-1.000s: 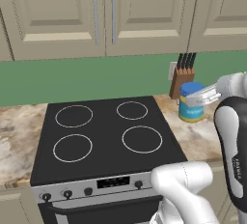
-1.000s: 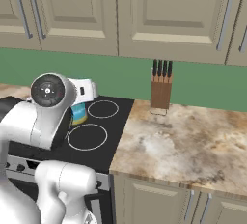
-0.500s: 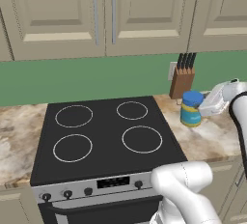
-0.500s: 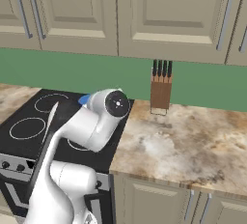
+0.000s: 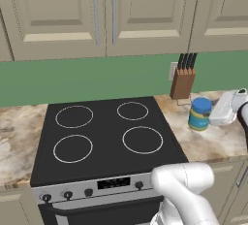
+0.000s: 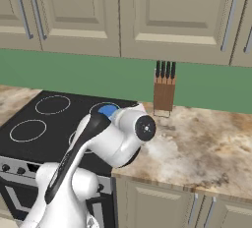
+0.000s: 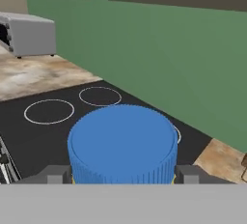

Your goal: Take 2 condiments from the cabinet and move them on the counter near the stove.Make sure the condiments are lined up with each other, next to each other.

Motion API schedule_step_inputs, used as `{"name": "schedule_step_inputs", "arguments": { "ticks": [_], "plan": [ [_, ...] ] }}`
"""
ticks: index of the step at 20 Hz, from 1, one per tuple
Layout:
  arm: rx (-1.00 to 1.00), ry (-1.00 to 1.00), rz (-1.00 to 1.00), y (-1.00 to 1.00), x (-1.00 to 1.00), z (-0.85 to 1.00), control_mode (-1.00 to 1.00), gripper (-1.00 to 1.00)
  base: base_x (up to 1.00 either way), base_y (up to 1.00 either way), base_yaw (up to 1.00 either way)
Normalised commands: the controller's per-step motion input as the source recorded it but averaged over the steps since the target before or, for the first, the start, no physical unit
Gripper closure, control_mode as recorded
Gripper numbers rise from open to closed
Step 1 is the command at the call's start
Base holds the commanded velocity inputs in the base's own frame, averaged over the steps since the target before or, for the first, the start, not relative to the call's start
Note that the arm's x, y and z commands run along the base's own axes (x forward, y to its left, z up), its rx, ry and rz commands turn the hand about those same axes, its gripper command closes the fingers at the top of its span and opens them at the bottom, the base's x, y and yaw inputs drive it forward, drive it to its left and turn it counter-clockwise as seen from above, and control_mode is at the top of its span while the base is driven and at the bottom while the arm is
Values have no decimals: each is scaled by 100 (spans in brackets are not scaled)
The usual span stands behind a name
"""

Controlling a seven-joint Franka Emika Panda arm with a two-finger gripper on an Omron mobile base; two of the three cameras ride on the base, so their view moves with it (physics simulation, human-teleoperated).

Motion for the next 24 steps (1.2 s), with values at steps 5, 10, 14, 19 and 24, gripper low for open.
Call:
{"name": "schedule_step_inputs", "arguments": {
  "ticks": [5, 10, 14, 19, 24],
  "plan": [
    [0, 1, 0, -50, 23, -35, -100, 100, 0, 0, 0],
    [0, 0, 0, -24, 28, -37, -100, 100, 0, 0, 0],
    [2, 2, 0, -4, 39, -49, -100, 100, 0, 0, 0],
    [1, 2, 3, -1, 40, -52, -100, 100, 0, 0, 0],
    [3, 1, 3, -5, 38, -42, -100, 100, 0, 0, 0]
  ]
}}
